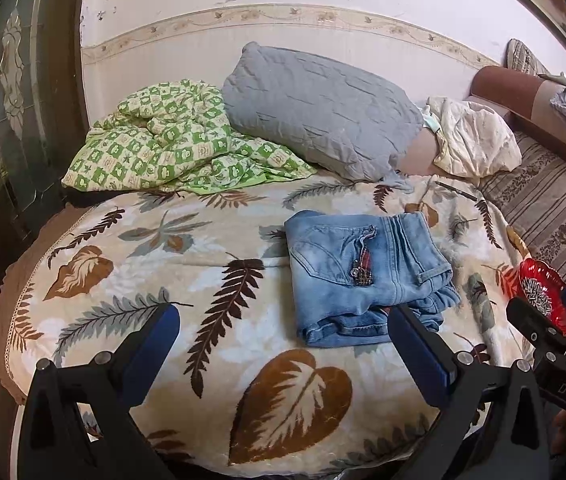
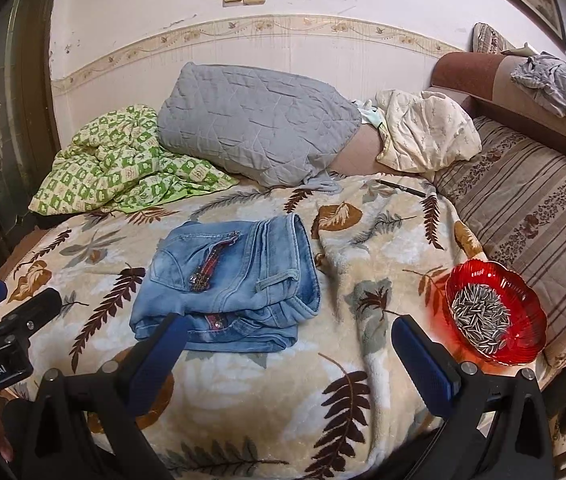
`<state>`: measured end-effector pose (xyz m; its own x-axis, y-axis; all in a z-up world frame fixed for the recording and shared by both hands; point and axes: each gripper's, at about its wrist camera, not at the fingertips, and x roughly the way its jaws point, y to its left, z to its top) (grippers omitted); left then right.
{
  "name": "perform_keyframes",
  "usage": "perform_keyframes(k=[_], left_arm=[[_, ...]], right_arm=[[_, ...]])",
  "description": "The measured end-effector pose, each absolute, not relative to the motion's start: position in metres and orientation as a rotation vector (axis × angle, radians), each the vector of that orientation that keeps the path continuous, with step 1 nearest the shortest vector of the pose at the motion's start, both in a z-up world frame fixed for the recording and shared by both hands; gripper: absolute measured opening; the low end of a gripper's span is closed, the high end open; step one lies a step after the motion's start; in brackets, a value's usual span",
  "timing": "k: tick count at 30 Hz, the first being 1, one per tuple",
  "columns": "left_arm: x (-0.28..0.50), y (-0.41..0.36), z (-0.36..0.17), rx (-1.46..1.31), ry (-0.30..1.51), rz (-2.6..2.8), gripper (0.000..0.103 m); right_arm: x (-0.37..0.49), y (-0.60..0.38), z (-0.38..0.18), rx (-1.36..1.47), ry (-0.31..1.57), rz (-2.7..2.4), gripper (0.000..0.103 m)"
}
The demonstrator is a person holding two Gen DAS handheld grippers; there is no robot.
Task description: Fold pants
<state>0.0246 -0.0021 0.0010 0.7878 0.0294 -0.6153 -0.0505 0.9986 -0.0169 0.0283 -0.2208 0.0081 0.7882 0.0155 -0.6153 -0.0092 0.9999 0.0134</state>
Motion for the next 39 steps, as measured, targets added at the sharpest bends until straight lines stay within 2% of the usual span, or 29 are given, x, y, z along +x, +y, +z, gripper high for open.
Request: perform_keyframes(k=[39], left_arm=[[0.0231, -0.0047, 0.0011, -0.030, 0.662, 0.037, 0.103]], right_arm=[[0.0294, -0.2222, 0.0075, 0.006, 0.657, 0.009, 0.103]])
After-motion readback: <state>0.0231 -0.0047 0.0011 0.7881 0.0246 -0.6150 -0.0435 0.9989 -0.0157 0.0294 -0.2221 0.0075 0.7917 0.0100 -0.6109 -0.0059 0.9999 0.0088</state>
